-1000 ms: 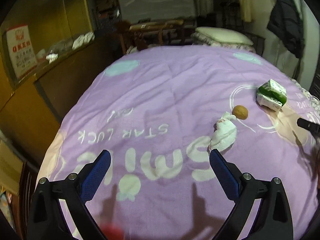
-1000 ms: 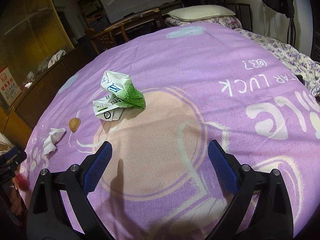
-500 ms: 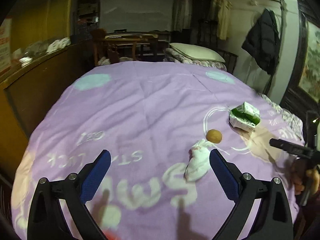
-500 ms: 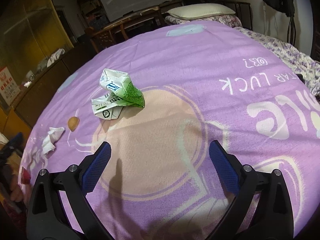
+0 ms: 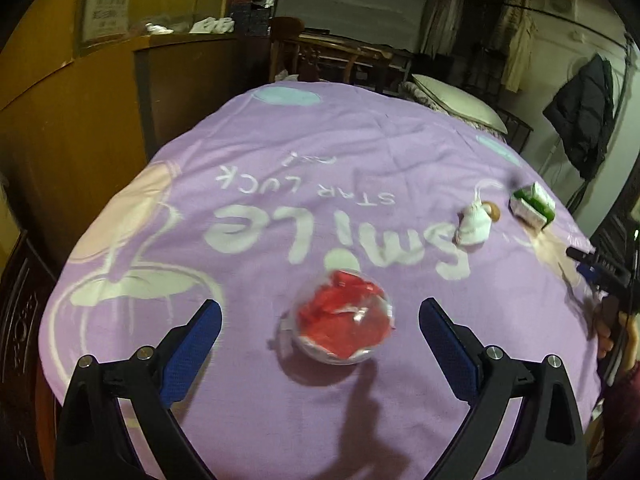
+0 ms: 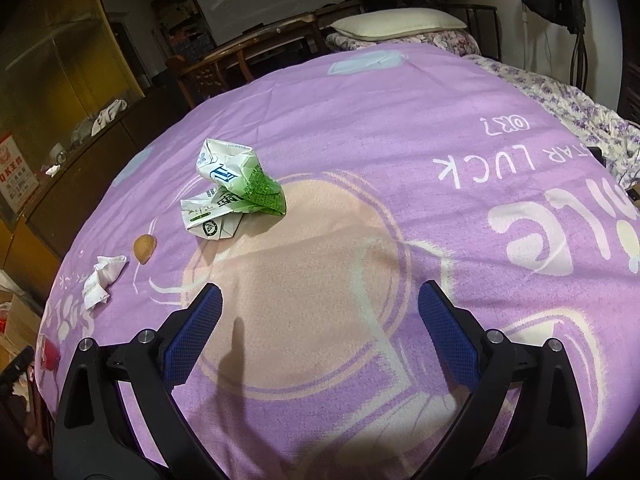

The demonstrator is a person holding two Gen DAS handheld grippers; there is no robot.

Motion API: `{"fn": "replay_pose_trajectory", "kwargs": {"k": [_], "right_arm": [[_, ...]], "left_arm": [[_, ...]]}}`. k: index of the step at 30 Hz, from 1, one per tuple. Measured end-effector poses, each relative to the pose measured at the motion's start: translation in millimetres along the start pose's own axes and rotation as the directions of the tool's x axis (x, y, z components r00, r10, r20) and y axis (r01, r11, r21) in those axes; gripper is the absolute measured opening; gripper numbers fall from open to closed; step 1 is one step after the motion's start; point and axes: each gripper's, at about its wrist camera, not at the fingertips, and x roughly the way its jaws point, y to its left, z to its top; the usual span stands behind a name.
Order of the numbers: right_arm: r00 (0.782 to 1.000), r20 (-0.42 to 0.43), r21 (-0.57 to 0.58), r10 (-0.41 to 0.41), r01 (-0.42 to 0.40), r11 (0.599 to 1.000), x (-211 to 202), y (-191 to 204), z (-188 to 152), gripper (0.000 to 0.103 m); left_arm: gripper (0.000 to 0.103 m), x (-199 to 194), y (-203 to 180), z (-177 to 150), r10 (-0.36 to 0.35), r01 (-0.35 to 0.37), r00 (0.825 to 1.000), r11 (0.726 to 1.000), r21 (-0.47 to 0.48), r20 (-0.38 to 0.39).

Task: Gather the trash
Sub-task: 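Grasp the clear round container with red contents with the left tool and lift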

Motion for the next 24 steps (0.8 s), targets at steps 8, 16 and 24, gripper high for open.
{"fn": "replay_pose_trajectory", "kwargs": {"k": [8,16,24], "right_arm": [[1.000,0.000,-0.001,-0.002,0.002,1.000,0.2,0.2,0.2,0.095],[0.998,0.061,-0.040,0.015,-0.013,0.999,-16.3,21.4,-10.1,0.095],[0.980,-0.026,-0.147,0.198,-0.200,0.969,1.6,99.2,-27.7,0.095]], "left_arm": [[0.097,48.9,-9.8,-0.8,0.069,-0.069,0.997,0.998,0.017,-0.031],[0.097,52.6,-3.5,-7.1,0.064,-0.065,0.998,0.997,-0.033,-0.004],[0.097,52.9,-7.0,-10.5,0.107,-0.107,0.994,0.994,-0.008,-0.006]]}}
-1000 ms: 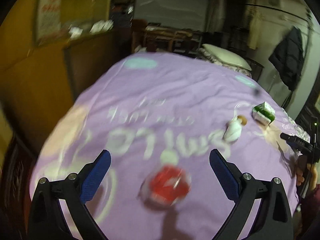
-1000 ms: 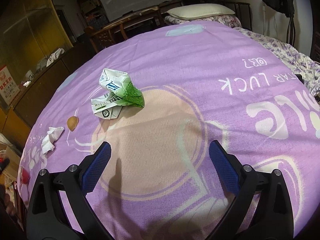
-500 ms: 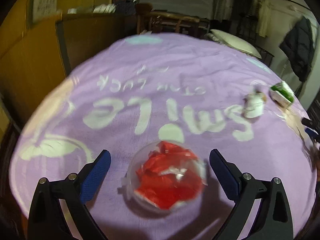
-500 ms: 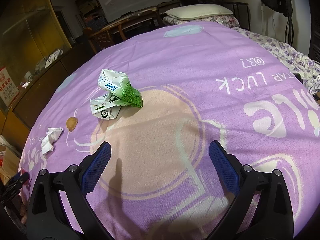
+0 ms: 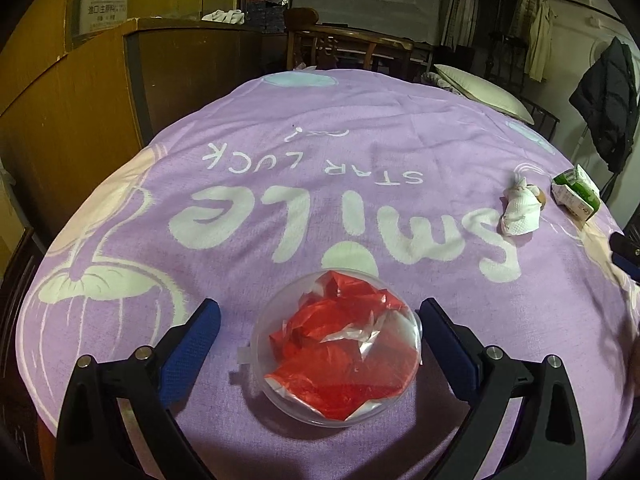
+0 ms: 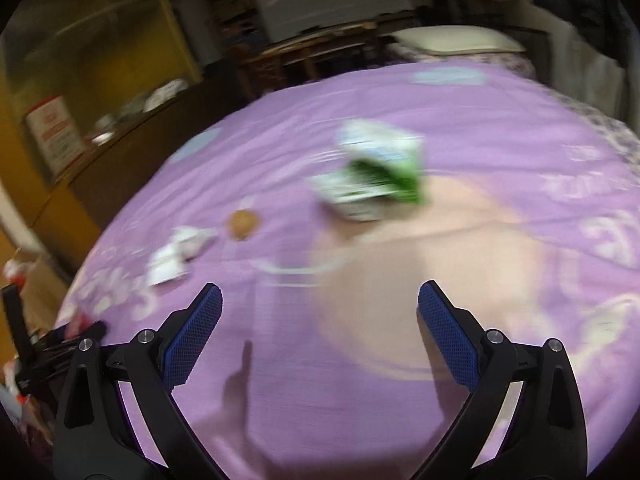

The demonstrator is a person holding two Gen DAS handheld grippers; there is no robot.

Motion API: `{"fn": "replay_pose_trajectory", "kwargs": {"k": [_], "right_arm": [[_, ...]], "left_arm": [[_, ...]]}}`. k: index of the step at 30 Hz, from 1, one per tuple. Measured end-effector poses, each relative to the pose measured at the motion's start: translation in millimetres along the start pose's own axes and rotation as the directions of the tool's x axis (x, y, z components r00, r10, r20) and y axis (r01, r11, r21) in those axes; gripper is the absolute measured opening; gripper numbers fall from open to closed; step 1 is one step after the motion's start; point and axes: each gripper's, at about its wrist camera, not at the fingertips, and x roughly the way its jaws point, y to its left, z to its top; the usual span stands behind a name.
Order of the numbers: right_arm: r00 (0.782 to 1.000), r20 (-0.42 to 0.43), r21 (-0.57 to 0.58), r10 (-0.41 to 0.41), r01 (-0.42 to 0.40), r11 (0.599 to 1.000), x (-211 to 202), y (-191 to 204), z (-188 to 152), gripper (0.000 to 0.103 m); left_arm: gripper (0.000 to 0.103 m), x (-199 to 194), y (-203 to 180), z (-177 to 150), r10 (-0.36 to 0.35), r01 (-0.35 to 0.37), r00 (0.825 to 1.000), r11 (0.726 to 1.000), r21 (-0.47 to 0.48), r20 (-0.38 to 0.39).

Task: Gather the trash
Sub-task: 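Grasp the clear round container with red contents with the left tool and lift, then grasp the white tissue with the right tool while the left tool holds the container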

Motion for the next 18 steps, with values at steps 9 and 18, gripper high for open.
{"fn": "replay_pose_trajectory", "kwargs": {"k": [9,18], "right_arm": [[0.992,-0.079,-0.092,0.099,-0.106,0.990,52.5,74.2,15.4,0.090],[0.988,-0.123,-0.085,0.090,-0.101,0.991,83.2,91.0,20.1,0.031]], "left_arm": [[0.097,-2.2,-1.4,-0.4,-0.009,0.009,1.000,1.000,-0.006,0.004],[0.097,-4.8,0.6,0.9,-0.021,0.021,1.000,1.000,-0.024,0.002]]}}
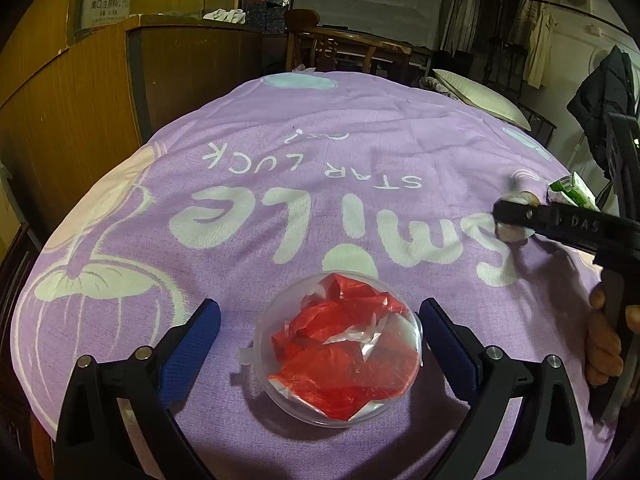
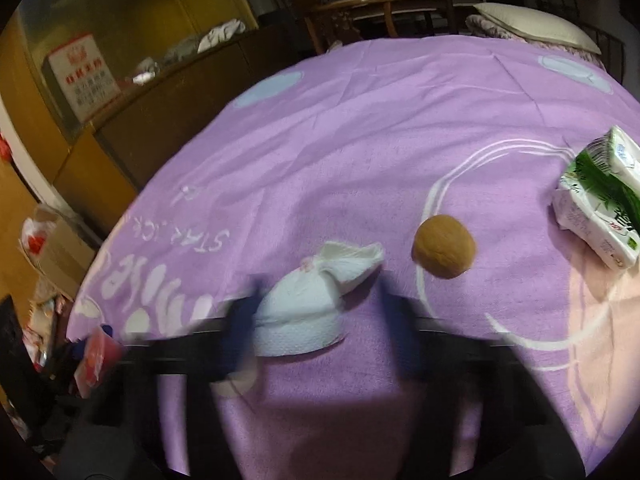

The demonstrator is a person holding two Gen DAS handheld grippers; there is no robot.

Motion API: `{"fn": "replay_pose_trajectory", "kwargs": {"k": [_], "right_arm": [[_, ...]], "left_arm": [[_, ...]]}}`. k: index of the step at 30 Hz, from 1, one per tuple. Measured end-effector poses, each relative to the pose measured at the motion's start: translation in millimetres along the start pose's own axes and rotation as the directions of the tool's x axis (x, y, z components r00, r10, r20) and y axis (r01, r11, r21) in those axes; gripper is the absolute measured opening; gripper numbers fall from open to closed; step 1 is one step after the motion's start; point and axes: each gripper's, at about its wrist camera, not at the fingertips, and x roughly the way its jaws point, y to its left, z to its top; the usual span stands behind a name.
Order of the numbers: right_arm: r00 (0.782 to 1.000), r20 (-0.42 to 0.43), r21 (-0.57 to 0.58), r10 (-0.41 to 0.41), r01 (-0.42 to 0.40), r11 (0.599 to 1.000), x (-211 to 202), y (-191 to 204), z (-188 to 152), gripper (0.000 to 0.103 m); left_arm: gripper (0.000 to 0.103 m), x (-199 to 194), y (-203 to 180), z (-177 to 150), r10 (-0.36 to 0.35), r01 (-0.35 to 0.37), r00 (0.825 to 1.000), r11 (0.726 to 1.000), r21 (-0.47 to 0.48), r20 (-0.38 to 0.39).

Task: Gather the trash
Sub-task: 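Grasp the white tissue with the right tool while the left tool holds the container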

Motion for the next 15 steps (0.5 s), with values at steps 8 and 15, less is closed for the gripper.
{"fn": "replay_pose_trajectory", "kwargs": {"k": [8,15], "right_arm": [[0.996,0.071,0.100,0.056,-0.063,0.993,-50.9,-21.1,-28.9,0.029],[0.989,0.119,0.099,0.084,-0.096,0.990,-93.9,-22.3,-39.1,0.029]], "left_arm": [[0.062,-17.5,-2.1,2.1,-0.053,0.053,0.999,0.998,-0.019,-0.010],[0.062,-62.4,-15.3,-1.5,-0.048,0.045,0.997,0.998,0.045,0.054]]}}
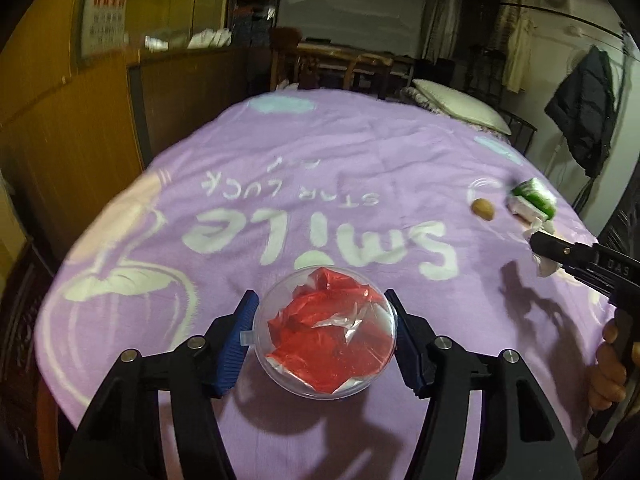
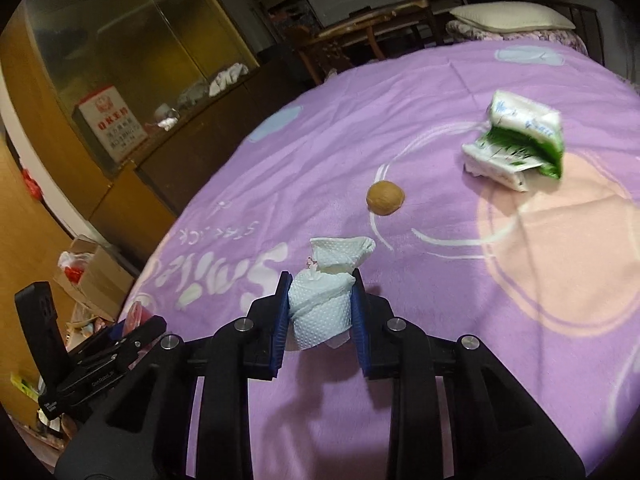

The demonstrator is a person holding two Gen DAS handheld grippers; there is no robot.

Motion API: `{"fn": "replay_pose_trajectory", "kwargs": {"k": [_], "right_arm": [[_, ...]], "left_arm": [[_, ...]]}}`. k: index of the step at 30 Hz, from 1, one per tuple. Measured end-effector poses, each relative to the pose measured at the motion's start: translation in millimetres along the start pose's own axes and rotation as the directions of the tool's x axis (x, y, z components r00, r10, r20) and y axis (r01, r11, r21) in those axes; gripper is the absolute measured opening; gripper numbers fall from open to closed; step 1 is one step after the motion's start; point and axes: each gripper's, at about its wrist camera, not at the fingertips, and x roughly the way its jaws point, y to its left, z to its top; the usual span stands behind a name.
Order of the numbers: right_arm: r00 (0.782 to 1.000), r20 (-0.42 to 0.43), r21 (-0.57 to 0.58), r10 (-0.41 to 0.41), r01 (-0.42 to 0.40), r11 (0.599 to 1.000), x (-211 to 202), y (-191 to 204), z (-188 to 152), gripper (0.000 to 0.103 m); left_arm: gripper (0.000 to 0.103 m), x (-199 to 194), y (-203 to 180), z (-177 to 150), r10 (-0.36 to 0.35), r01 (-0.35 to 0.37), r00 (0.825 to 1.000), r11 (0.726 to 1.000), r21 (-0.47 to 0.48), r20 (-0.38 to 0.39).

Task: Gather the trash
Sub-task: 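Grasp the white tissue with the right tool while the left tool holds the container, then carry the container and tissue toward the red wastebasket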

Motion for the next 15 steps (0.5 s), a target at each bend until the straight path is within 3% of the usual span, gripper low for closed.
{"fn": "replay_pose_trajectory", "kwargs": {"k": [8,15], "right_arm": [[0.993,0.059,-0.081,0.103,-0.098,0.992,-50.8,39.1,-8.0,0.029],[0.977,0.091,-0.153,0.195,-0.180,0.972,-98.3,77.6,-26.0,0.029]], "left_arm": [[0.062,-81.1,1.7,2.2,0.024,-0.022,0.995,1.000,-0.020,0.094],[0.063,-157.0,11.3,-14.8,0.064,-0.059,0.982,0.998,-0.034,0.176]]}}
